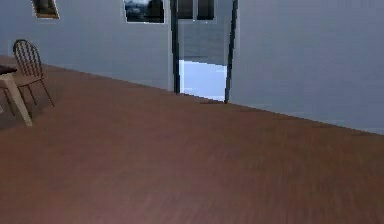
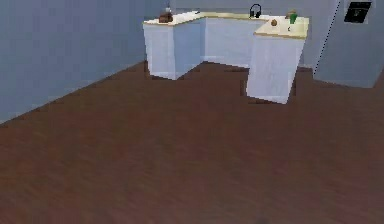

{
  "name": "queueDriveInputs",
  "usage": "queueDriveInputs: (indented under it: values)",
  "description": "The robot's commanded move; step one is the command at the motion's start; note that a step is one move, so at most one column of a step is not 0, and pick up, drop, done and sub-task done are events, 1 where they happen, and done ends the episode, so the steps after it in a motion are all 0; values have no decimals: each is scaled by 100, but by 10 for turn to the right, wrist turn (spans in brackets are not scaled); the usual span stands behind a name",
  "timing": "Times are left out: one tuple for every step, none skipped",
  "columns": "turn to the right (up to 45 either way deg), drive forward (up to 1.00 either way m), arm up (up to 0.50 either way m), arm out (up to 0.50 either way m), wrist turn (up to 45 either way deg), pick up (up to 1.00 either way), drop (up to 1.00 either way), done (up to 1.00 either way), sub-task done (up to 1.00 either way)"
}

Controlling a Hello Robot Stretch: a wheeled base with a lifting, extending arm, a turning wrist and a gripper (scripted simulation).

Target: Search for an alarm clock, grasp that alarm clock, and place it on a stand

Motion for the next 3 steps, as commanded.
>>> queueDriveInputs:
  values:
    - [0,100,0,0,0,0,0,0,0]
    - [0,100,0,0,0,0,0,0,0]
    - [0,100,0,0,0,0,0,0,0]
